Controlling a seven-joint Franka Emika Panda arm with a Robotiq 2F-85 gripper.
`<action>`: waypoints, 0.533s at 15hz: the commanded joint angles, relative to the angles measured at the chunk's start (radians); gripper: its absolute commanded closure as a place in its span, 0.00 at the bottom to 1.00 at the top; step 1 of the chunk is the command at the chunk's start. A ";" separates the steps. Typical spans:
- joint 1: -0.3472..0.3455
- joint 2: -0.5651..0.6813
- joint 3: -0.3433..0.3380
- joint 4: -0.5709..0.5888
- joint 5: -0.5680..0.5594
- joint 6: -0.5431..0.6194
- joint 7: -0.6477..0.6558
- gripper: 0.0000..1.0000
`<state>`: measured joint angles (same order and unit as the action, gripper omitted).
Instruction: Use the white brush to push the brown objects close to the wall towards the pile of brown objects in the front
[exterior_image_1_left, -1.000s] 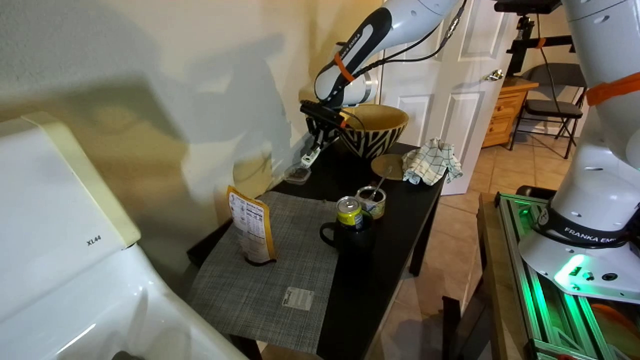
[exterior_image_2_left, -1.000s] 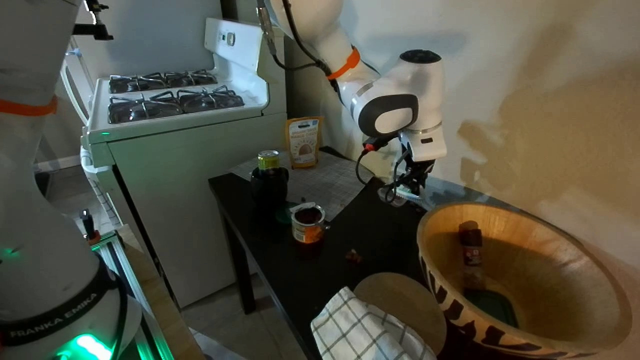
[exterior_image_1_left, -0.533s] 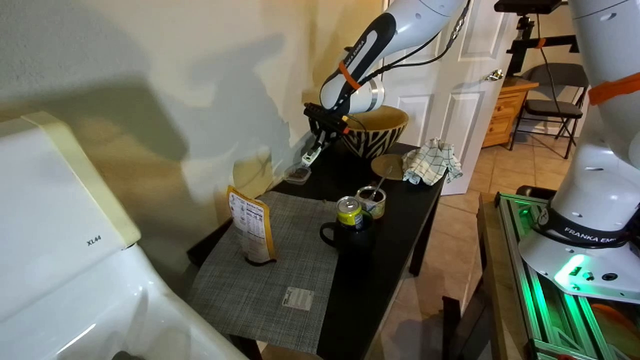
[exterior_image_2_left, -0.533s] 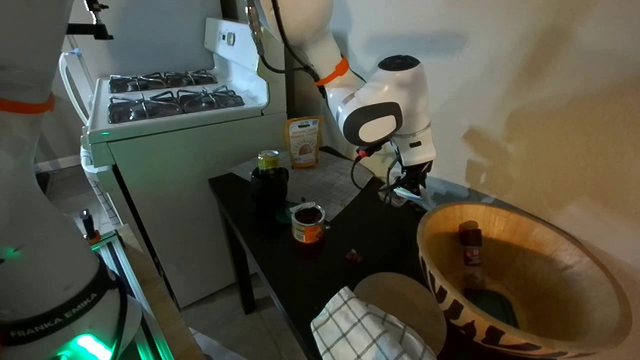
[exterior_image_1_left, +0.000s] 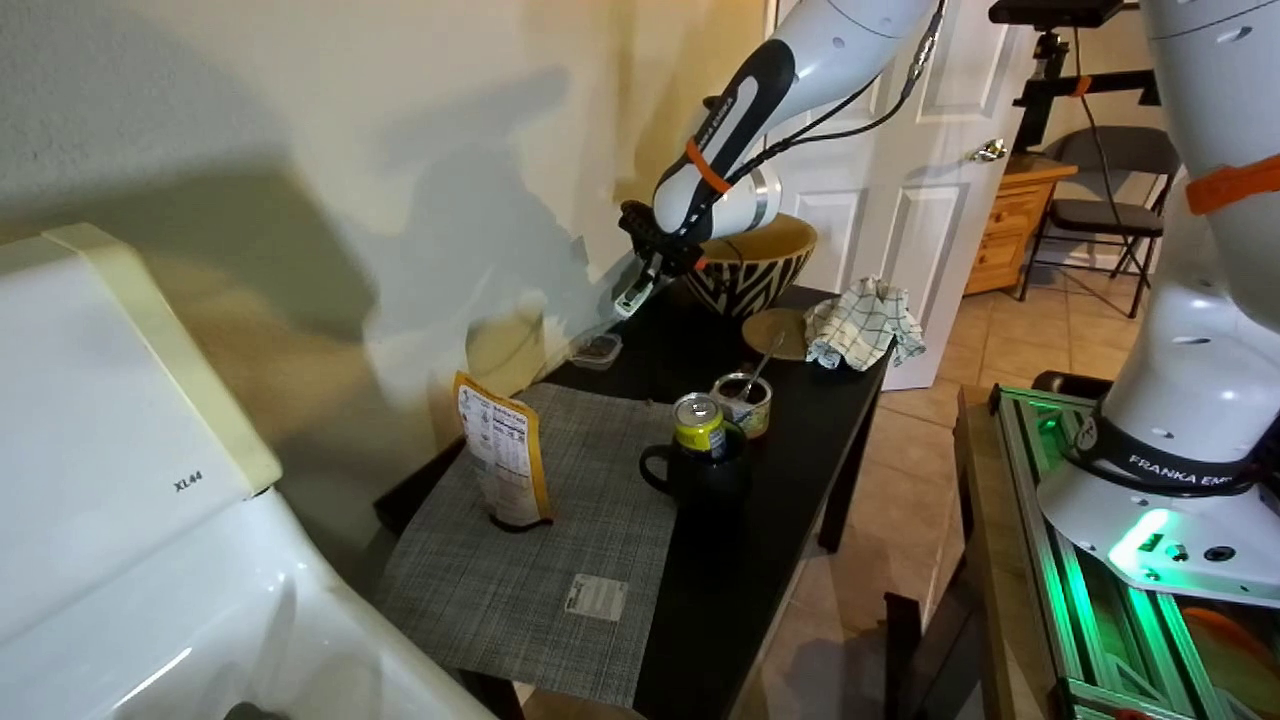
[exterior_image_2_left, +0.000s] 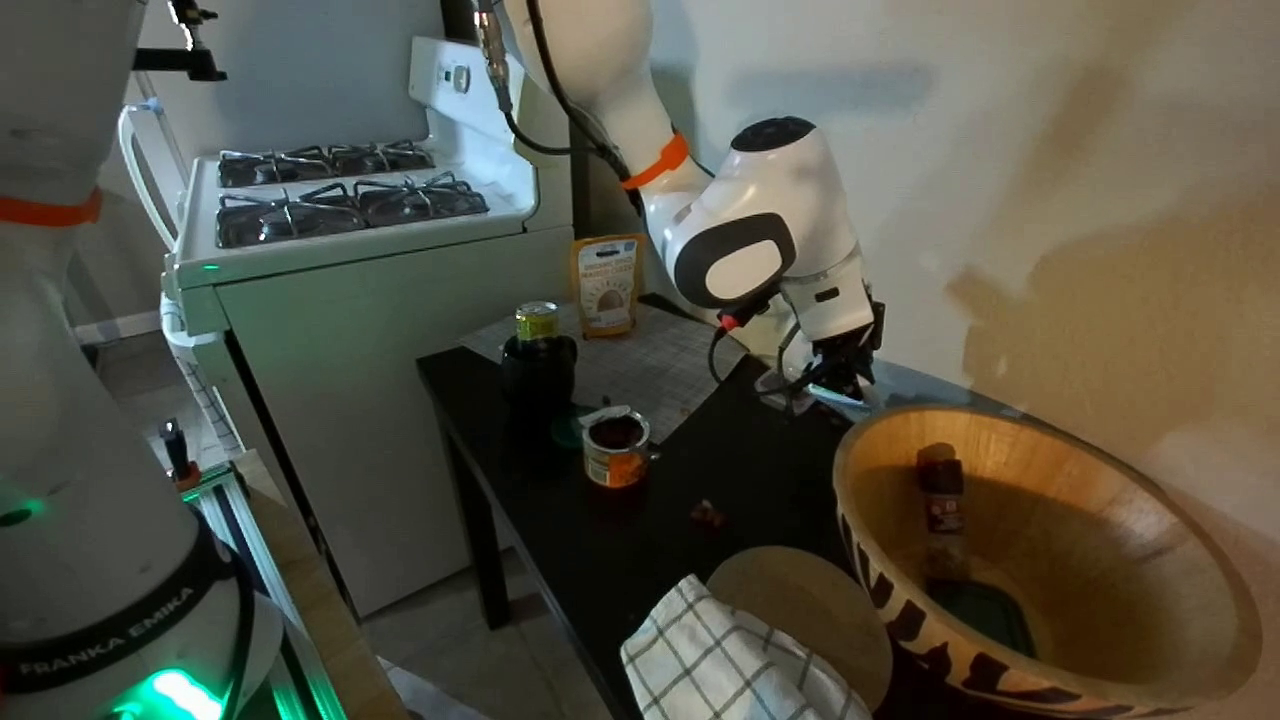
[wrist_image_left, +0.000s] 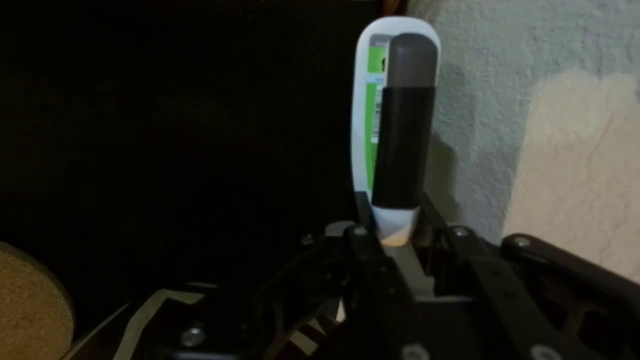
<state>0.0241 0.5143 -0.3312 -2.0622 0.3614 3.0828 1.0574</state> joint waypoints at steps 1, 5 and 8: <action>0.127 0.031 -0.133 -0.016 -0.006 0.039 0.093 0.94; 0.253 0.106 -0.254 0.024 -0.004 0.024 0.111 0.94; 0.323 0.169 -0.310 0.068 0.004 0.007 0.119 0.94</action>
<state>0.2674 0.6005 -0.5710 -2.0436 0.3613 3.0831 1.0974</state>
